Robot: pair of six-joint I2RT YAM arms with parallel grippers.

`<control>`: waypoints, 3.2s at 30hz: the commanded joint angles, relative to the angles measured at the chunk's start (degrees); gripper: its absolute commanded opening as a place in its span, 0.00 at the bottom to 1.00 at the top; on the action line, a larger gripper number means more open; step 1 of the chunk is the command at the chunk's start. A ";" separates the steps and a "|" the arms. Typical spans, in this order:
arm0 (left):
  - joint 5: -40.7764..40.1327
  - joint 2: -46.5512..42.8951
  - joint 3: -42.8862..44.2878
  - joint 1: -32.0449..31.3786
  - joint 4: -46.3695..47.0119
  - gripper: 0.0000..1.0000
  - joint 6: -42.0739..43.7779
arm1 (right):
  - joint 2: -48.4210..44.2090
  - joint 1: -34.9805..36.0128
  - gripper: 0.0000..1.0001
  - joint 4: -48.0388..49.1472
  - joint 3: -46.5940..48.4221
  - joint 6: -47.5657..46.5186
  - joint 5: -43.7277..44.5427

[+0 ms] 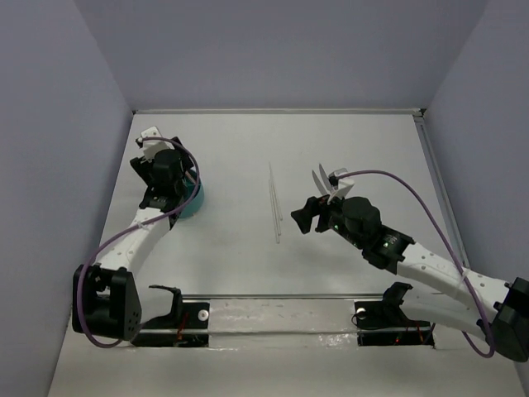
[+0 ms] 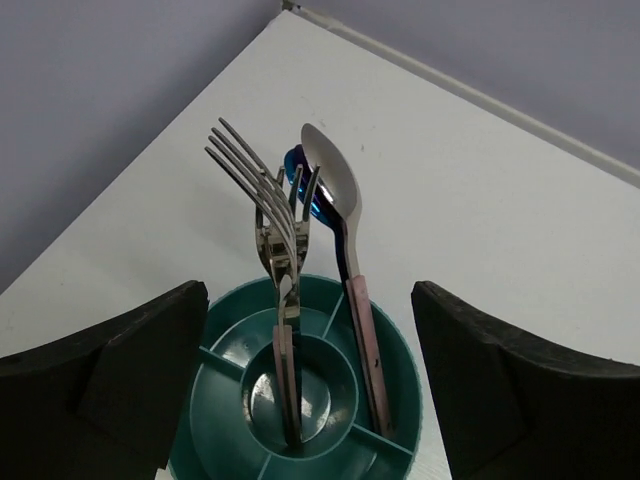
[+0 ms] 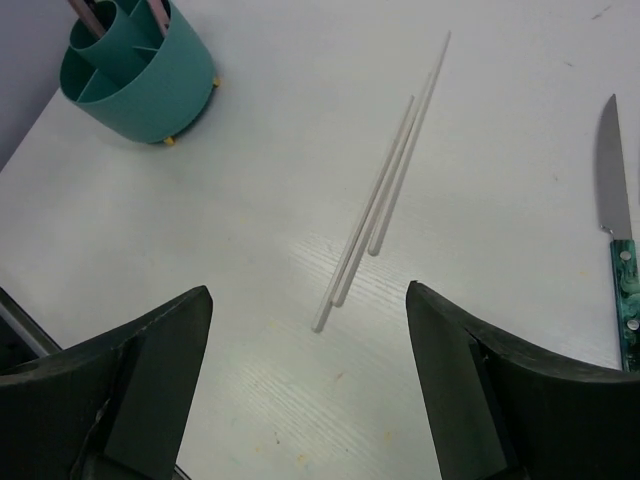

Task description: Sort the eating utensils into containers

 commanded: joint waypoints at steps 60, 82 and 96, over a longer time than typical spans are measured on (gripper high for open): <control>40.97 -39.43 -1.10 -20.12 -17.01 0.97 -2.55 | 41.16 -24.89 0.42 -21.07 19.56 1.84 -2.15; 42.38 -37.24 -1.36 -18.45 -16.49 0.96 -3.08 | 38.00 -22.43 0.43 -22.65 19.20 2.37 1.37; 43.60 -36.80 -1.62 -18.45 -15.96 0.96 -3.43 | 42.04 -21.82 0.24 -18.01 17.97 1.23 -7.06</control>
